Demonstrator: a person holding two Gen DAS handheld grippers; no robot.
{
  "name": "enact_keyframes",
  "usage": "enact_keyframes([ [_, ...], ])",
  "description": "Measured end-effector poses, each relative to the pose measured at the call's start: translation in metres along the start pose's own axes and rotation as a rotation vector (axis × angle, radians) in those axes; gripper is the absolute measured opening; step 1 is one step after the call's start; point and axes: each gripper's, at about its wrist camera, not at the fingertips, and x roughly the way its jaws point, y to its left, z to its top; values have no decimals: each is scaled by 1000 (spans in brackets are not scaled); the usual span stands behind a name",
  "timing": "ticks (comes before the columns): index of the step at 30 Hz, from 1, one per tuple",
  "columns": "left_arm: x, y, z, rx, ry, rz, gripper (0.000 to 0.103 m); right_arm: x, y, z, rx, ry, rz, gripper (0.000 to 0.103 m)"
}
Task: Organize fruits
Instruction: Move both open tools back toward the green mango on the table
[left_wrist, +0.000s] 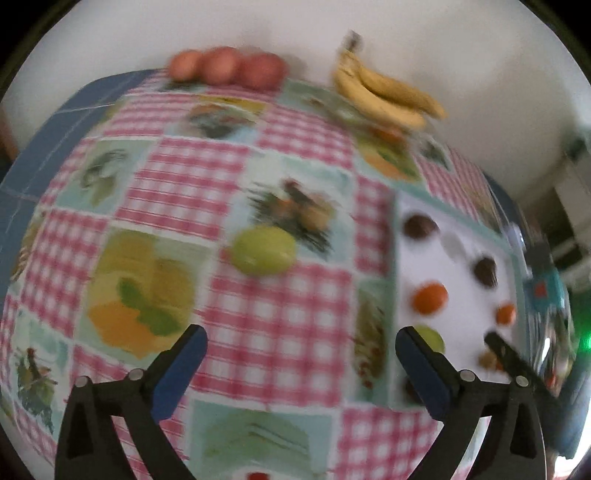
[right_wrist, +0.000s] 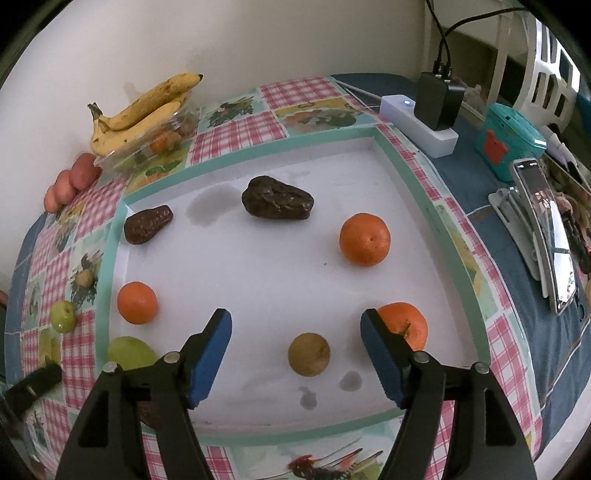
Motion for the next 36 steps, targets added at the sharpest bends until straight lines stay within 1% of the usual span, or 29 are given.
enact_keyframes([
  [2, -5, 18, 5, -58, -23, 15, 103, 0, 3, -1, -10, -1, 2, 82],
  [9, -14, 76, 16, -270, -78, 45, 103, 0, 18, -3, -64, -15, -14, 83],
  [10, -17, 85, 17, -302, -90, 54, 103, 0, 20, -4, -71, -21, -15, 85],
  [11, -19, 94, 17, -333, -102, 63, 103, 0, 22, -4, -79, -24, -19, 94],
  [12, -22, 102, 18, -360, -116, 71, 103, 0, 25, -5, -87, -29, -24, 98],
  [14, -25, 114, 20, -389, -137, 91, 103, -1, 29, -6, -99, -39, -25, 98],
  [17, -25, 127, 25, -394, -156, 114, 103, -2, 35, -7, -100, -53, -11, 98],
  [19, -24, 133, 28, -391, -165, 116, 103, -4, 38, -7, -89, -63, 0, 98],
  [23, -24, 138, 36, -375, -200, 91, 103, -15, 47, -1, -65, -107, 17, 98],
  [26, -26, 134, 44, -336, -232, 78, 103, -25, 60, 5, -81, -138, 26, 98],
  [27, -25, 133, 46, -327, -231, 72, 103, -28, 67, 7, -92, -141, 25, 98],
  [30, -14, 131, 53, -302, -195, 56, 103, -31, 84, 16, -110, -135, 17, 98],
  [34, 3, 134, 57, -310, -128, 28, 103, -21, 102, 29, -113, -80, 17, 98],
  [36, 12, 135, 59, -318, -99, 36, 103, -12, 109, 35, -103, -54, 19, 98],
])
